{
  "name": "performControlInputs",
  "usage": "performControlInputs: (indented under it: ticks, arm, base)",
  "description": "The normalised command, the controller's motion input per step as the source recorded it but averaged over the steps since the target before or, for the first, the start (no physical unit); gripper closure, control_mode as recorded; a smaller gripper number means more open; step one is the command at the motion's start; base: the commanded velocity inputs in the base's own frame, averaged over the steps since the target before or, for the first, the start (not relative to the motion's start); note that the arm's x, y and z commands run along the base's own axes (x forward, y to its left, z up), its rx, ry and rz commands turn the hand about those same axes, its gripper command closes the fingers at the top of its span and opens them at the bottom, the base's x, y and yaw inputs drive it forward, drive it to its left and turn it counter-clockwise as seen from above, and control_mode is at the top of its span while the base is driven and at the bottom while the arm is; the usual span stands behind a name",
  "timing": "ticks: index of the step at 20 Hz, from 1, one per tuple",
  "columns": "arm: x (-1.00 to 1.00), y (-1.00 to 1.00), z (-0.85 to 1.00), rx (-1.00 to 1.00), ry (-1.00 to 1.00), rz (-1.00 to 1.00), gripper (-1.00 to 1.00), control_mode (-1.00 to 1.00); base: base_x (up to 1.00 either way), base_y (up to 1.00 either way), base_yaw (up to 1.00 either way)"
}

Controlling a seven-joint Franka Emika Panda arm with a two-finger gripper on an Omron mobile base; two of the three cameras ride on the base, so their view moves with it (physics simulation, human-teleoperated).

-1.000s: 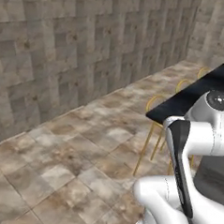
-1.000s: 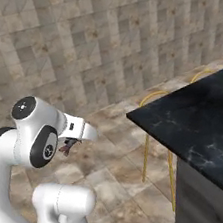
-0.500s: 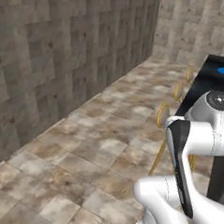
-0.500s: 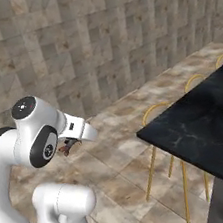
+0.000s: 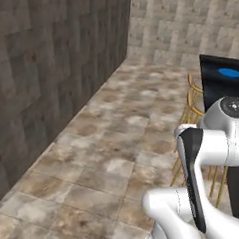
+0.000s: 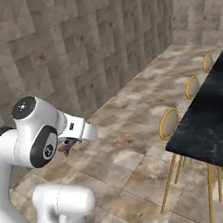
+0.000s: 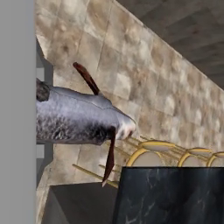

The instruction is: Take the fish from the fridge and place it on the digital scale on the counter by the fridge. Wait a few seconds for a reading, then move it to the plate on the dining counter.

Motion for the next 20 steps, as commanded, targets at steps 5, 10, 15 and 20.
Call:
performControlInputs:
  ticks: [5,10,15,20]
  arm:
    - [0.0,0.0,0.0,0.0,0.0,0.0,1.0,1.0]
    - [0.0,0.0,0.0,0.0,0.0,0.0,1.0,1.0]
    - [0.0,0.0,0.0,0.0,0.0,0.0,1.0,1.0]
    - [0.0,0.0,0.0,0.0,0.0,0.0,1.0,1.0]
  base:
    - [0.63,0.99,-0.43]
    - [0.69,0.94,-0.44]
    - [0.79,0.92,-0.45]
    - [0.92,0.9,-0.47]
